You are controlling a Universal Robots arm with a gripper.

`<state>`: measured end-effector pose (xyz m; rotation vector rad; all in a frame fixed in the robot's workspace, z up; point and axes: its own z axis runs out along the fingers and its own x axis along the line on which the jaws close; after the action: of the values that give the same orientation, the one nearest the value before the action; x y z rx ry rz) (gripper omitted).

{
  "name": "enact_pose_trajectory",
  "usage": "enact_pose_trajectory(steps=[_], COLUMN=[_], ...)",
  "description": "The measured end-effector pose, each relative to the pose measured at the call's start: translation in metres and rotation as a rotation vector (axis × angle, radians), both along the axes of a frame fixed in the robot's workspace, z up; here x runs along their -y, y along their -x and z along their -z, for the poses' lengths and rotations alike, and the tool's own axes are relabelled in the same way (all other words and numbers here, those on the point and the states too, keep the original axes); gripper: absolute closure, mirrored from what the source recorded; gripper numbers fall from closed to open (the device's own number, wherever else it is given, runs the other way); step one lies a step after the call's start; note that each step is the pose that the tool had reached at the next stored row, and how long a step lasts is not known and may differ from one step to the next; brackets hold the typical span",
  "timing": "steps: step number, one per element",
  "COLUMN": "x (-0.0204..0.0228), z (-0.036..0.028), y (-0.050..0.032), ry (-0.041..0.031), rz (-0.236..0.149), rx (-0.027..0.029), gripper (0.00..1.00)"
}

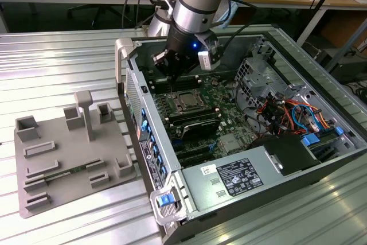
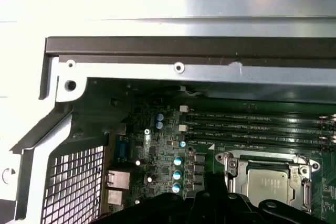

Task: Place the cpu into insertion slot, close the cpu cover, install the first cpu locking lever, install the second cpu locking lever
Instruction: 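Install the first cpu locking lever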

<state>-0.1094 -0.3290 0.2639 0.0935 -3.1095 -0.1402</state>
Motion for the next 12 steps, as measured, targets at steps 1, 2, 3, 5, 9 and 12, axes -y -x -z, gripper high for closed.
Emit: enact_pose_trajectory(steps=[1, 2, 3, 5, 9, 12], x=[-0.0042, -0.0072, -0.011, -0.0163, -0.0185, -0.0185], z=[0.0003, 0.0004, 0.0007, 0.0011, 0.0019, 0.0029], y=[0.0001, 0.0001, 0.0001, 0.0001, -0.0019, -0.0064], ry=[-0.0001, 0.0001, 0.0001, 0.0, 0.0, 0.0], rz=[-0.004, -0.007, -0.012, -0.019, -0.03, -0.037], rx=[0.0001, 0.0, 0.0, 0.0001, -0.0003, -0.0013], gripper=[0.89, 0.89, 0.89, 0.89, 0.89, 0.89])
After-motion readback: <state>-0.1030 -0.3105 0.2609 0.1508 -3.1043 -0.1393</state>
